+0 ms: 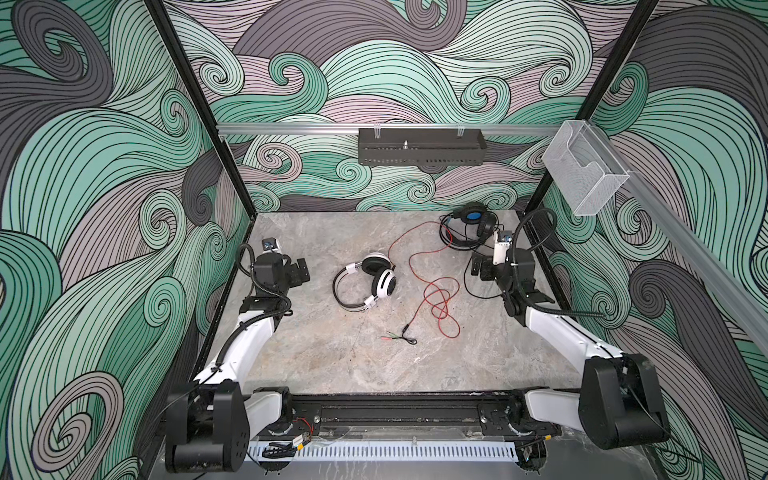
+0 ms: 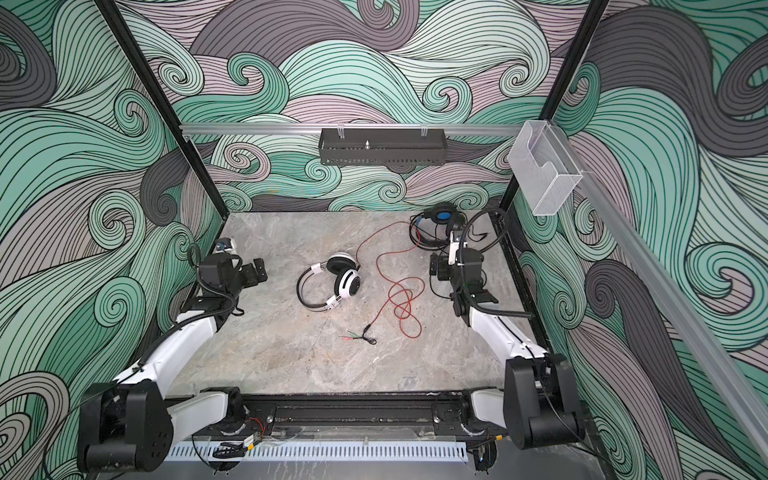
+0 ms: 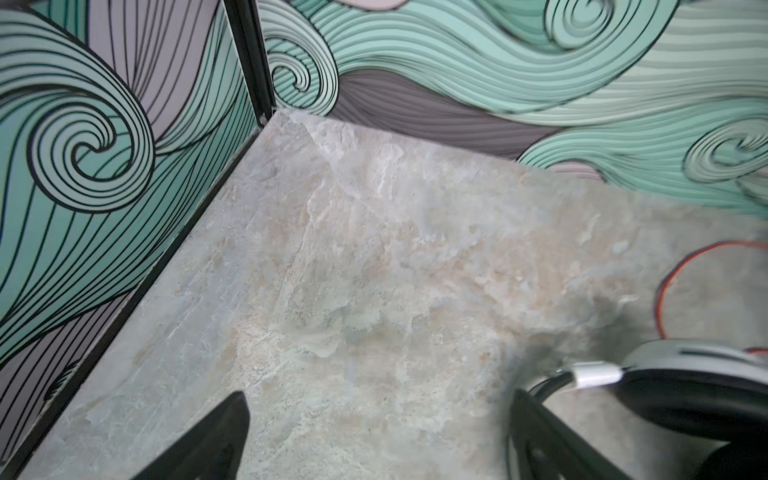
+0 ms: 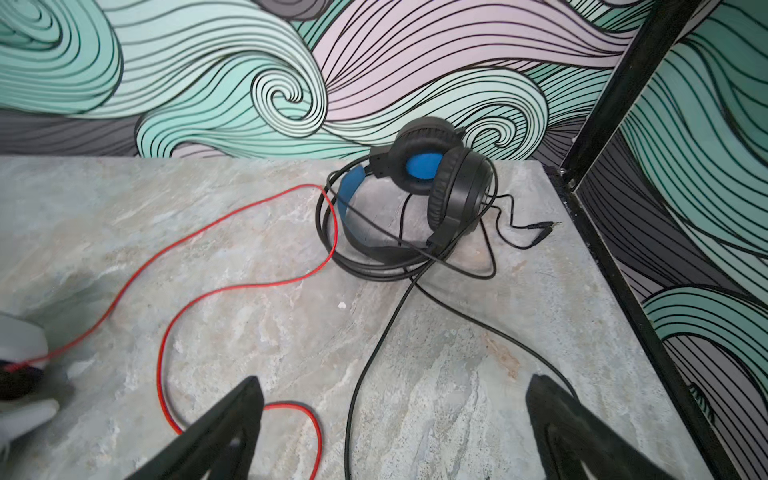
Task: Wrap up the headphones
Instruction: 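Reach left gripper to white headset's headband while right arm moves forward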
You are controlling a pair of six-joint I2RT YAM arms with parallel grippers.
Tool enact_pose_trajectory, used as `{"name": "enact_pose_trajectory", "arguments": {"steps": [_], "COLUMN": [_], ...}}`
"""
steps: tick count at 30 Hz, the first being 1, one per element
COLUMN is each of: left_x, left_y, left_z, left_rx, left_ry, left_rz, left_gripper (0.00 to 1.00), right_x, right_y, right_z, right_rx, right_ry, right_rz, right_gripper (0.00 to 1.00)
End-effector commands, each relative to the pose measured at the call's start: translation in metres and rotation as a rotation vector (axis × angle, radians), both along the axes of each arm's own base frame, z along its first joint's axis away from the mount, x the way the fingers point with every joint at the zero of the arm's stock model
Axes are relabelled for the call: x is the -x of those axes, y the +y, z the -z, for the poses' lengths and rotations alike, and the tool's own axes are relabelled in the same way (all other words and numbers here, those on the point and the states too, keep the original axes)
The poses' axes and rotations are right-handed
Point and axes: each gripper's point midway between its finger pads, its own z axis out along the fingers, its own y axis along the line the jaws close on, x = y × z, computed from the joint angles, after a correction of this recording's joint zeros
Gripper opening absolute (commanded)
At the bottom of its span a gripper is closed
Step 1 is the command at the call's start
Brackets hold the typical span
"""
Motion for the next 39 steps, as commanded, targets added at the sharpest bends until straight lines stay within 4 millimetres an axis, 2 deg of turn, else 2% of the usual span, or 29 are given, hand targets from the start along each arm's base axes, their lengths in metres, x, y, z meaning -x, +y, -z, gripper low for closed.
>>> {"name": "enact_pose_trajectory", "arguments": {"steps": [1,5,6,9,12,16,21,26,32,39], "left_x": [0.032,0.044,0.046,0.049,0.053,0.058,0.056,0.048,0.035,0.017], "left_y": [-0.021,-0.056,-0.066,-0.089,-0.104,-0.113,-0.110,-0.116,-0.127,-0.145], "left_z": [0.011,0.018,0.019,0.026,0.039,0.053,0.076,0.104,0.119,0.134], "left_rx": [0.221,0.397,0.419,0.435,0.425,0.373,0.395,0.433,0.457,0.429], "left_ry": [0.190,0.321,0.339,0.411,0.513,0.639,0.691,0.734,0.755,0.780], "left_rz": [-0.007,0.070,0.093,0.144,0.141,0.111,0.013,-0.031,-0.047,-0.050], "left_gripper": [0.99,0.99,0.99,0.99,0.99,0.99,0.99,0.99,0.99,0.99], "right_x": [0.017,0.017,0.021,0.027,0.029,0.031,0.030,0.035,0.044,0.048], "right_y": [0.006,0.030,0.035,0.058,0.075,0.090,0.103,0.119,0.130,0.133], "right_z": [0.017,0.016,0.021,0.027,0.028,0.030,0.030,0.037,0.034,0.032], "right_rx": [-0.068,-0.092,-0.083,-0.082,-0.098,-0.088,-0.041,-0.010,0.024,0.020], "right_ry": [0.195,0.332,0.395,0.491,0.498,0.536,0.556,0.600,0.593,0.590], "right_rz": [0.054,0.035,0.032,-0.024,-0.075,-0.134,-0.193,-0.245,-0.300,-0.320], "right_gripper": [0.99,0.99,0.99,0.99,0.99,0.99,0.99,0.99,0.99,0.99]}}
